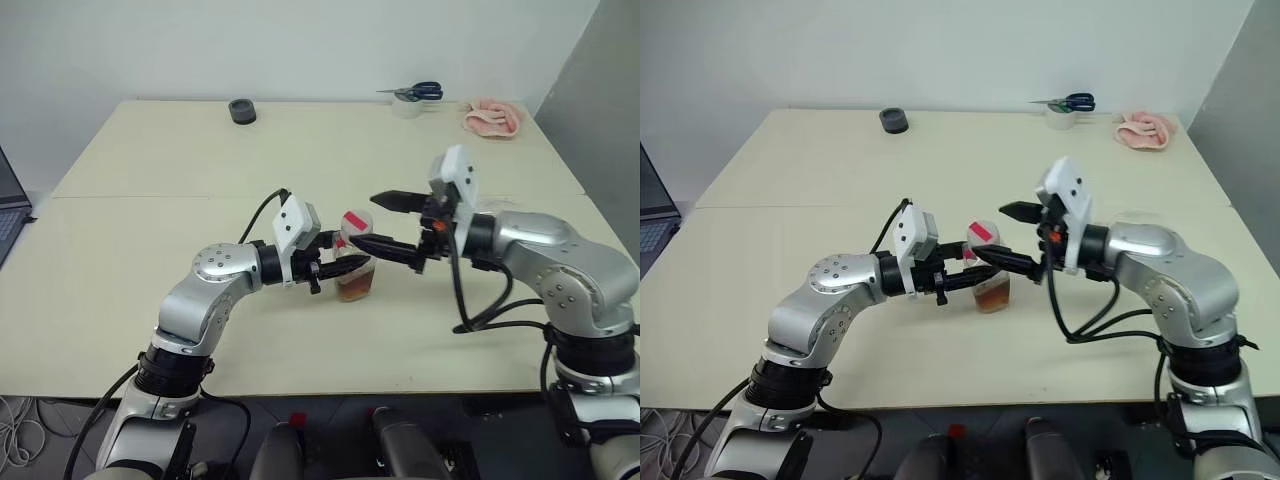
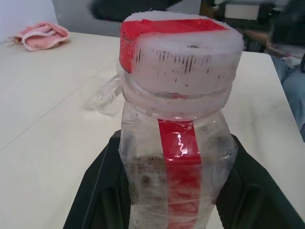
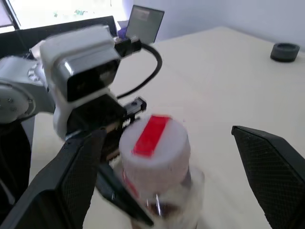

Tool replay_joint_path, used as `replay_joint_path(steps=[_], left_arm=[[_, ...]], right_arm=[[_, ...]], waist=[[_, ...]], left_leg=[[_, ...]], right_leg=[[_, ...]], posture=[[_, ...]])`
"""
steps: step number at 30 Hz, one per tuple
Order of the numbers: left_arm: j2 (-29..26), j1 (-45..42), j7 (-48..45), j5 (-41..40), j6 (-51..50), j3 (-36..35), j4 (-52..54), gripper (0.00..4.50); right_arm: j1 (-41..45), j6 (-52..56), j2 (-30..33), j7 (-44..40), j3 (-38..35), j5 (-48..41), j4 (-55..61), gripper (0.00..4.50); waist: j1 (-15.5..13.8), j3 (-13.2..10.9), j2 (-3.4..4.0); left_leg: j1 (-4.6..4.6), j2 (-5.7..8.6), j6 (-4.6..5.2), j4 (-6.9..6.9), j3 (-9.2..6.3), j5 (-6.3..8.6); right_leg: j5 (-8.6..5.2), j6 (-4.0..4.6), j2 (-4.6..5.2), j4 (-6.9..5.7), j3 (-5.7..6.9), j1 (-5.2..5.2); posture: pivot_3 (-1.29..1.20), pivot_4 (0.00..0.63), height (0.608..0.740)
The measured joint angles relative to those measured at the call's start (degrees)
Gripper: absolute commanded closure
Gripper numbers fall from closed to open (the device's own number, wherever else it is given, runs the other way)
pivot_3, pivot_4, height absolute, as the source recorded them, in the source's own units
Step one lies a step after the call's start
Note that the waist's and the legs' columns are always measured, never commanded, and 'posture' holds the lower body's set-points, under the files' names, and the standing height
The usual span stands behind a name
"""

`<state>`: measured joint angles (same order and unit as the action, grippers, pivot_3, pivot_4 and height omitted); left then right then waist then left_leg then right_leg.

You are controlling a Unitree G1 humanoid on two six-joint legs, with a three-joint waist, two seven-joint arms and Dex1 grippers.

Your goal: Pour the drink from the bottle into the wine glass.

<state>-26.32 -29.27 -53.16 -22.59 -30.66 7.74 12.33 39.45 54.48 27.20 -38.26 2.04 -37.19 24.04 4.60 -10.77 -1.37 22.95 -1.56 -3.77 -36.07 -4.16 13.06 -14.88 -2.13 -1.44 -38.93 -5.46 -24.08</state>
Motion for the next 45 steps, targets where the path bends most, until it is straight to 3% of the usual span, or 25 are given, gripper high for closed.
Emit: replay_joint_path(steps=[22,40,45], left_arm=[[-0.4,-0.1,-0.3,-0.6,-1.7,0.9,1.4,2.66],[-0.5,-0.1,-1.2,-0.2,-1.4,1.3,0.5,2.66],[-0.5,-0.1,-1.4,-0.2,-1.4,1.3,0.5,2.66]], right_arm=[[1.1,-1.9,-1.2,1.8,4.8,3.3,-4.0,0.00],[-4.0,-2.8,8.4,-5.7,0.3,-0.7,-1.8,0.00],[-4.3,-2.6,8.6,-6.6,-0.5,-2.5,-0.2,0.00]], waist=[[-0.3,0.0,0.00],[-0.4,0.0,0.00],[-0.3,0.0,0.00]], left_leg=[[0.00,0.01,0.00,-0.01,0.01,0.00],[0.00,0.02,0.00,-0.02,0.02,0.00],[0.00,0.01,0.00,-0.01,0.02,0.00]], right_leg=[[0.00,0.00,0.03,-0.01,0.00,0.00],[0.00,0.00,0.03,0.01,0.00,0.01],[0.00,0.00,0.01,0.00,0.00,0.00]], posture=[[0.00,0.150,0.740],[0.00,0.150,0.740],[0.00,0.150,0.740]])
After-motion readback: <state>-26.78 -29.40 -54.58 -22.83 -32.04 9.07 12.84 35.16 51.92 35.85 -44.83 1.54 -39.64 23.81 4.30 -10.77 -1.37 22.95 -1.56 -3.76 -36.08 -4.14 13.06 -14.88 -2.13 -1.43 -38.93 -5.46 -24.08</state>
